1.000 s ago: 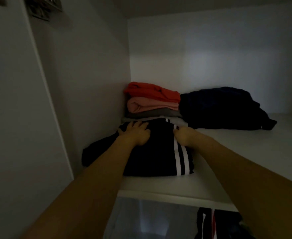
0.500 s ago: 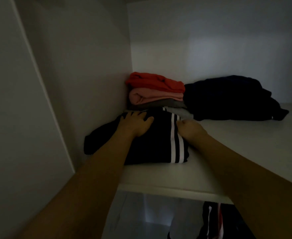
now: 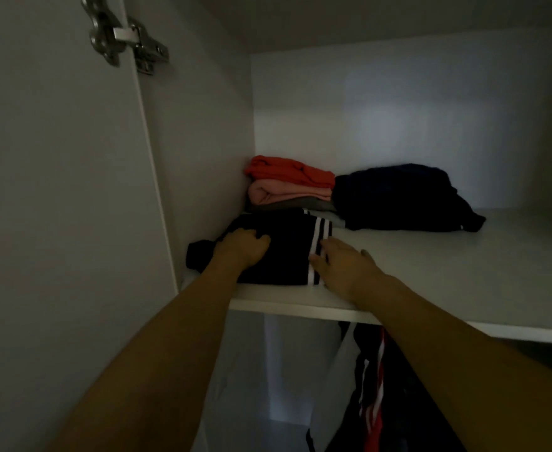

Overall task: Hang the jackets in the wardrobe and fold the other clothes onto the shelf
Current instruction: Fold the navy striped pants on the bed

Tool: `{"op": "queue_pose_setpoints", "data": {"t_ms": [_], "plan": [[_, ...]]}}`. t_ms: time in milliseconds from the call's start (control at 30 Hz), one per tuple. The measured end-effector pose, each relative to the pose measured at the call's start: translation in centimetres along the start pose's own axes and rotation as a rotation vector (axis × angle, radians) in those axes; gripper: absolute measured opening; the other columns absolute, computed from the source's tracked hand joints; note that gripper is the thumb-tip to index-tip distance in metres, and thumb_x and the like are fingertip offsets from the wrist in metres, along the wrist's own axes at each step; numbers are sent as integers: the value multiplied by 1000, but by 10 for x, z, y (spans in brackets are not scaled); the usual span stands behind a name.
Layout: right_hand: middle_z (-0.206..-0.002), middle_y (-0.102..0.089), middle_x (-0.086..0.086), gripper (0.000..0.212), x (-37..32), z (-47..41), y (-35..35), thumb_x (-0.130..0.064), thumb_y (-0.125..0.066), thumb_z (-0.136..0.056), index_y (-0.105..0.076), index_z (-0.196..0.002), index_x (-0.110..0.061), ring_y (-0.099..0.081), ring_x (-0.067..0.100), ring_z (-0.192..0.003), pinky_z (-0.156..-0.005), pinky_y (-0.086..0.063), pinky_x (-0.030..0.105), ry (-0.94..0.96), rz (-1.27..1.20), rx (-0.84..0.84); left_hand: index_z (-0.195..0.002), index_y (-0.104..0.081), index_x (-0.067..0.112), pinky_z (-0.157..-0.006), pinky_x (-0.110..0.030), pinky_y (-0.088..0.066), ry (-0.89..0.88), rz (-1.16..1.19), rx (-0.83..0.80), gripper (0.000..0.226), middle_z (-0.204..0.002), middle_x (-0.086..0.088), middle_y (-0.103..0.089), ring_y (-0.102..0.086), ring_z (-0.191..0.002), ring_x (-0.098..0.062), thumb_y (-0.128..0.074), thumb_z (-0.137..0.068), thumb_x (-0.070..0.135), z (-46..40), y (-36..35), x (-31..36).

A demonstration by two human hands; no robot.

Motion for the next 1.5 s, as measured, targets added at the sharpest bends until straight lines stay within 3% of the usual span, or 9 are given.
{"op": "queue_pose_setpoints", "data": {"t_ms": [100,167,267,433,633,967,1267,1500], "plan": [[-144,-43,14,50,14,25,38,-38,-39,-101,-41,-140,-7,-41,27,-129,-111,-27,38,-14,-91,165,-120,-57,3,-104,-49,-37,-86,-131,238,49,-132,-20,-53,-49,-119,-37,-33,-98,39,27,5,31],[-151,-34,14,56,29,46,58,-34,-43,-100,-30,-147,-6,-35,27,-135,-113,-26,32,-7,-72,205,-129,-54,6,-110,-51,-31,-207,-226,318,50,-138,-17,-49,-43,-127,-37,-33,-99,40,52,-2,67],[-156,-26,12,61,68,82,81,-35,-43,-100,-21,-152,-9,-30,26,-139,-114,-23,29,-94,-23,225,-145,-40,11,-116,-49,-19,-379,-252,294,56,-151,-12,-37,-30,-139,-33,-32,-99,44,81,-27,126],[-154,-30,10,61,145,174,120,-34,-47,-98,-25,-151,-12,-34,28,-137,-112,-26,33,-370,68,375,-148,-32,12,-116,-47,-19,-656,-220,211,58,-151,-12,-34,-29,-139,-32,-35,-98,42,126,-78,227],[-153,-32,7,57,197,326,154,-27,-47,-97,-26,-149,-17,-34,28,-138,-112,-30,40,-724,150,495,-144,-34,9,-114,-48,-21,-983,-278,242,60,-146,-13,-38,-34,-133,-34,-37,-94,42,213,-133,325],[-154,-30,6,56,161,596,168,-30,-46,-98,-28,-148,-14,-35,26,-137,-111,-30,36,-1016,266,537,-141,-37,11,-111,-47,-25,-1287,-268,33,57,-141,-13,-42,-39,-129,-34,-43,-91,38,437,-176,397],[-152,-35,5,55,95,894,158,-29,-47,-97,-32,-146,-12,-34,23,-139,-113,-28,35,-1289,339,569,-140,-37,12,-108,-45,-30,-1533,-115,-89,57,-141,-10,-42,-41,-128,-31,-42,-92,41,742,-184,398],[-152,-35,6,56,66,1066,141,-28,-49,-96,-31,-147,-12,-33,24,-139,-113,-28,36,-1472,300,578,-145,-30,11,-113,-46,-23,-1803,-101,-178,59,-150,-9,-34,-34,-134,-30,-35,-95,40,938,-205,413]]}}
Point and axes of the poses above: each hand's wrist, its own z-axis away from the middle knuckle, its own y-axis out of the back of the hand, x = y × z, the point moved 9 cm from there along -z, towards the middle knuckle
